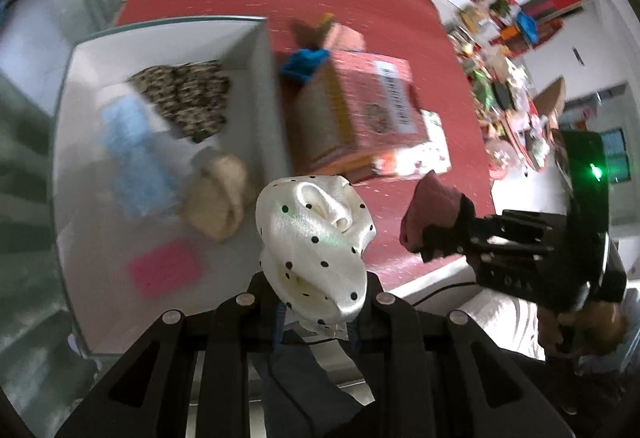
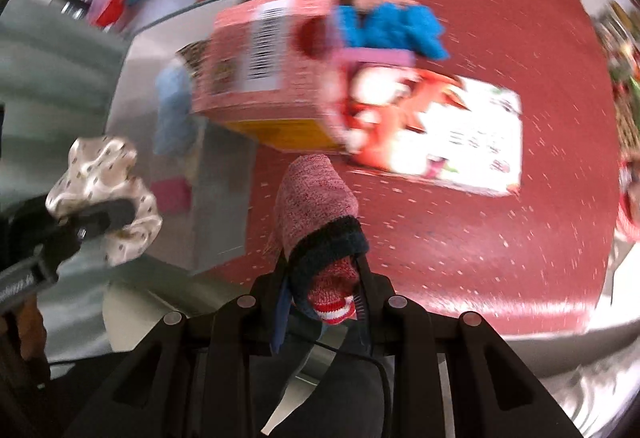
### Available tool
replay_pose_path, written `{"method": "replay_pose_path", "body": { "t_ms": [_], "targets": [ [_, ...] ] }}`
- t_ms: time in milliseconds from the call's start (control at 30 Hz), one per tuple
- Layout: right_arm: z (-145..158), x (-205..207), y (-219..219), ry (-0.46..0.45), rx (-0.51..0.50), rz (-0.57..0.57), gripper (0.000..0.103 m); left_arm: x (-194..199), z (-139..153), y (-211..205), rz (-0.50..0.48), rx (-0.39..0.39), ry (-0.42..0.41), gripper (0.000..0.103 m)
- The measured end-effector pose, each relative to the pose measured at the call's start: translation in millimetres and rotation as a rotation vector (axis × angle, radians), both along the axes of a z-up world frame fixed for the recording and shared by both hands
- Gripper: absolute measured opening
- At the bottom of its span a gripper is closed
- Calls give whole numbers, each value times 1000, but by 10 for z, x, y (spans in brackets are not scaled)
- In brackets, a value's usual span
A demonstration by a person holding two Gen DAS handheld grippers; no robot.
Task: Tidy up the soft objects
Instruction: 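Carry the scrunchie and pink knit hat with both tools over the white box, then lower the scrunchie and pink hat into the white box and open both tools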
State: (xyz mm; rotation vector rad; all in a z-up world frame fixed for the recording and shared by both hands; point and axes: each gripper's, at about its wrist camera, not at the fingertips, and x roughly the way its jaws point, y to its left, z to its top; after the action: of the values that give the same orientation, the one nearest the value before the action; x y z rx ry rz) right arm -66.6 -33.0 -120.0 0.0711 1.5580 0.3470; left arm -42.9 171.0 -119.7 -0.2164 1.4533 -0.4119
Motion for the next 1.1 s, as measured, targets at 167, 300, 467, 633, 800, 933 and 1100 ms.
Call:
{"method": "replay_pose_path", "body": {
  "t_ms": [167, 300, 467, 633, 800, 933, 1100],
  "targets": [
    [45, 1, 369, -13, 20, 133, 29, -23, -42, 273, 74, 32, 1, 26],
    [136, 14, 687, -29, 58, 244, 29, -42, -78, 451, 124, 50, 10, 26],
    [311, 68, 1017, -65, 95, 334, 29, -59, -94, 638, 192, 75, 12, 26],
    [437, 254, 1206, -81, 129, 342, 29, -23, -53, 788, 260, 118, -13, 26],
    [527, 456, 1344, -82, 137, 313, 29, 65, -39, 859, 311, 175, -34, 26],
    [519, 606, 1375, -61, 149, 271, 29, 113, -82, 865, 329, 214, -34, 26],
    [507, 725, 1502, -55, 139, 262, 29, 171, -156, 811, 335, 248, -31, 26]
  ]
}}
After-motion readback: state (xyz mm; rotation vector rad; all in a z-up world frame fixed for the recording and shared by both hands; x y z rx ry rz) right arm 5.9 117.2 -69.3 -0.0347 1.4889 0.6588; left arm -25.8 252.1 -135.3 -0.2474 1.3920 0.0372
